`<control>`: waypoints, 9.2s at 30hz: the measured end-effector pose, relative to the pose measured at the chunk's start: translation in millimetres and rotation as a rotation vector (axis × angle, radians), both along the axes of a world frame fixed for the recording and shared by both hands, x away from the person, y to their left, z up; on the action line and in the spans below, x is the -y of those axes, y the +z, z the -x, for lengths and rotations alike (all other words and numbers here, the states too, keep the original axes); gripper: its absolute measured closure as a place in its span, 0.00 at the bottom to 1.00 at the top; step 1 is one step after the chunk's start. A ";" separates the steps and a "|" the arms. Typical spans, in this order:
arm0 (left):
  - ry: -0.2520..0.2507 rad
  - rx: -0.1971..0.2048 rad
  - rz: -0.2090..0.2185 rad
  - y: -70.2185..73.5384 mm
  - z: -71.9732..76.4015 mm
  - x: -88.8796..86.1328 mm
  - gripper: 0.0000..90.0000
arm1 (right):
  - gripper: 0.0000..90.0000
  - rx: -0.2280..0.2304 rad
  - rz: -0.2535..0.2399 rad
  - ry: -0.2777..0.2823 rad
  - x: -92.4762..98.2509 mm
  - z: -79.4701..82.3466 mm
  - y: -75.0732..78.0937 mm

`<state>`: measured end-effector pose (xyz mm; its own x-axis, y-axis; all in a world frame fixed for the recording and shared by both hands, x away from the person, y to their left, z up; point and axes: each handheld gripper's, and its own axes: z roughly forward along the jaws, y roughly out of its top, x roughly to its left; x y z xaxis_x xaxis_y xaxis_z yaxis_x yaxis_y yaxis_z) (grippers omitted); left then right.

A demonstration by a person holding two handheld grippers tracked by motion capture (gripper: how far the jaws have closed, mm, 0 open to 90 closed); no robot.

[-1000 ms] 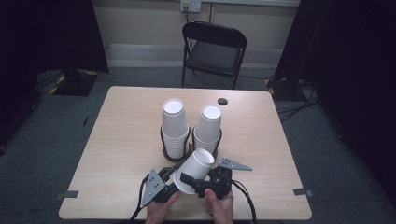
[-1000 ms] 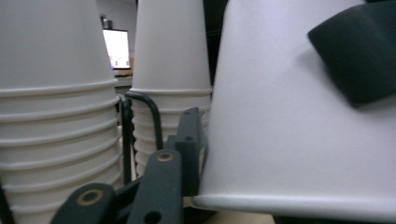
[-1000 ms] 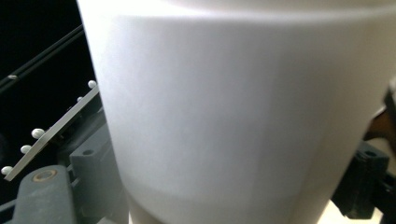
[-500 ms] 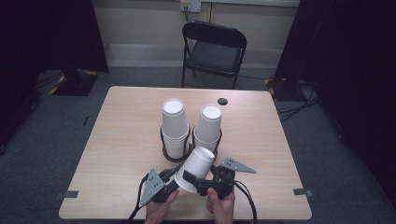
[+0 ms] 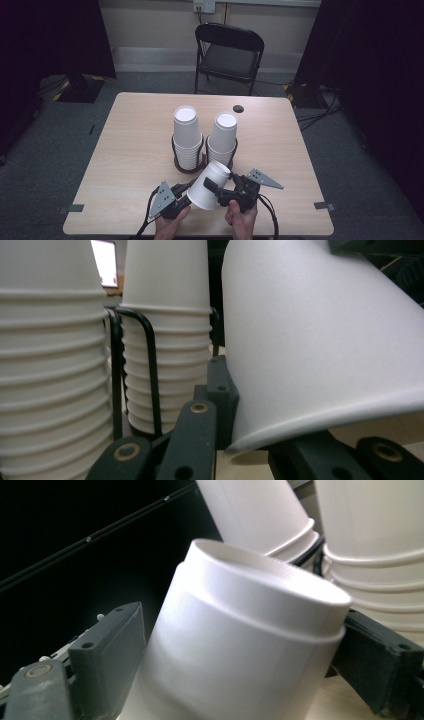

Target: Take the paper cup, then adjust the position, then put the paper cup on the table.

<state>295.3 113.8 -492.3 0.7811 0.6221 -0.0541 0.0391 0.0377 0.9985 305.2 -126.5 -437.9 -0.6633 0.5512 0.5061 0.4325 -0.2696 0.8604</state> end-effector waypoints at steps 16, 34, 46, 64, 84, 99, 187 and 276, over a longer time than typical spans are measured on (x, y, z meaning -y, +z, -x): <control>-0.063 -0.100 -0.088 7.9 -6.0 -17.7 0.96 | 0.15 0.038 0.036 -0.068 12.7 -0.3 -4.1; -0.063 -0.165 -0.222 20.6 -15.0 -28.1 0.96 | 0.14 0.121 0.206 -0.106 23.8 7.1 -1.4; -0.089 -0.221 -0.246 33.5 -21.7 -35.3 0.96 | 0.14 0.152 0.268 -0.055 30.6 15.8 -7.2; -0.110 -0.285 -0.470 63.1 -31.7 -26.8 0.96 | 0.15 0.246 0.493 0.016 19.5 21.3 -17.8; -0.177 -0.467 -0.735 87.8 -51.7 -10.1 0.95 | 0.15 0.340 0.697 0.098 3.4 23.5 -27.9; -0.260 -0.602 -0.914 92.5 -67.6 7.2 0.96 | 0.13 0.389 0.824 0.162 -15.4 22.4 -29.8; -0.047 -0.281 -0.337 80.1 -50.0 -19.3 0.32 | 0.12 0.291 0.739 0.059 -40.6 4.3 -21.0; 0.449 -0.137 -0.151 -4.7 -5.5 -63.9 0.18 | 0.12 0.118 0.543 -0.370 84.6 -123.1 -31.8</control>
<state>300.8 177.7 -497.1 0.4258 0.9046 -0.0204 0.1830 -0.0640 0.9810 428.3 -211.1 -469.7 -0.4159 0.9090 0.0282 0.2892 0.1028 0.9517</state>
